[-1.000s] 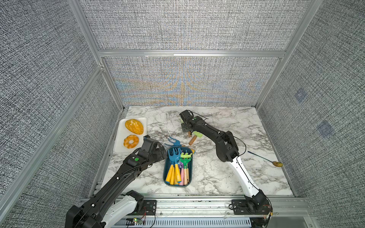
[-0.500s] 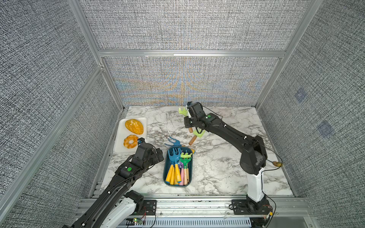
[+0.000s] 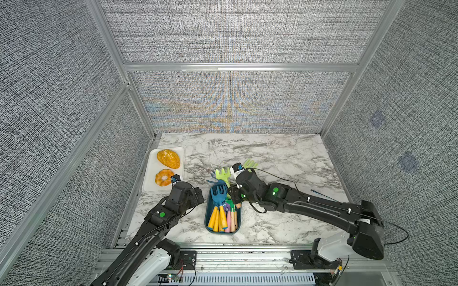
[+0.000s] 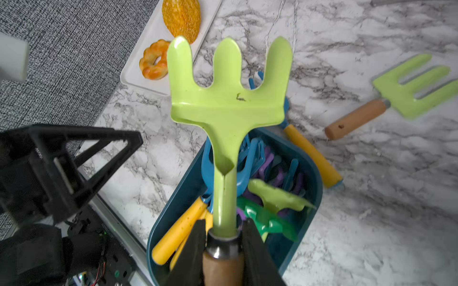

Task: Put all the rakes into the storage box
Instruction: Place the rake in the storage box.

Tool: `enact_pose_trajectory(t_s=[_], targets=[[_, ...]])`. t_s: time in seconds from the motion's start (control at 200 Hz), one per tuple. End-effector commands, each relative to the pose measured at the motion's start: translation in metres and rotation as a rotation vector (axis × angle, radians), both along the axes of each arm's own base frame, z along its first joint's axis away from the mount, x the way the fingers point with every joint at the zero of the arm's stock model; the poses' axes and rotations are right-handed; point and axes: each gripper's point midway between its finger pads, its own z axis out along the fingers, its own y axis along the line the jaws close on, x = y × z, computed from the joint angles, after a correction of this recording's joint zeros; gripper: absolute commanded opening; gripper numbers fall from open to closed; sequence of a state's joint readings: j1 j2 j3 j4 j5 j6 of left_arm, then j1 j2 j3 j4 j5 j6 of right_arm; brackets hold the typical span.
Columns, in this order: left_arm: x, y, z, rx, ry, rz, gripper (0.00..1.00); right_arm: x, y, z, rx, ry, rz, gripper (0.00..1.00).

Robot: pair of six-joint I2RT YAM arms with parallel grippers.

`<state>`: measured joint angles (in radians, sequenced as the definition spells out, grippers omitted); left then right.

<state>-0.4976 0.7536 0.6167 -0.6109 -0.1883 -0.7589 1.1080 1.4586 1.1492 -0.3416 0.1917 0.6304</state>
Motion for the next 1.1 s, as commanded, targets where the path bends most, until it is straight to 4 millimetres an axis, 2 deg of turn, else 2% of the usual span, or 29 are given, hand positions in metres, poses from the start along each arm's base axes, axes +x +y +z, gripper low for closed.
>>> enact_pose_trajectory(t_s=[0.0,0.09,0.165,0.275,0.535,0.691,0.996,1.056,1.096], targets=[[0.007,-0.002,0.004,-0.003,-0.030,0.000,0.98,-0.014,-0.008,-0.008,0.031,0.023,-0.117,0.00],[0.009,-0.004,0.002,-0.004,-0.028,-0.007,0.98,-0.030,-0.010,-0.021,0.053,0.051,-0.150,0.00],[0.012,-0.007,0.002,-0.008,-0.029,-0.014,0.98,-0.035,-0.009,-0.031,0.070,0.068,-0.175,0.00],[0.014,-0.010,-0.001,-0.009,-0.019,-0.023,0.98,-0.034,-0.008,-0.045,0.059,0.079,-0.209,0.00],[0.016,-0.011,-0.002,-0.004,-0.015,-0.027,0.98,-0.033,0.003,-0.063,0.036,0.110,-0.238,0.00],[0.016,-0.012,-0.003,-0.003,-0.012,-0.028,0.98,-0.037,0.008,-0.068,0.033,0.116,-0.238,0.00],[0.016,-0.013,-0.009,-0.002,0.000,-0.028,0.98,-0.038,0.003,-0.083,0.007,0.133,-0.269,0.00],[0.016,-0.013,-0.010,-0.005,0.002,-0.029,0.98,-0.038,0.004,-0.082,0.006,0.131,-0.265,0.05],[0.015,-0.013,-0.011,-0.005,0.003,-0.029,0.98,-0.038,0.005,-0.083,0.003,0.130,-0.262,0.13]])
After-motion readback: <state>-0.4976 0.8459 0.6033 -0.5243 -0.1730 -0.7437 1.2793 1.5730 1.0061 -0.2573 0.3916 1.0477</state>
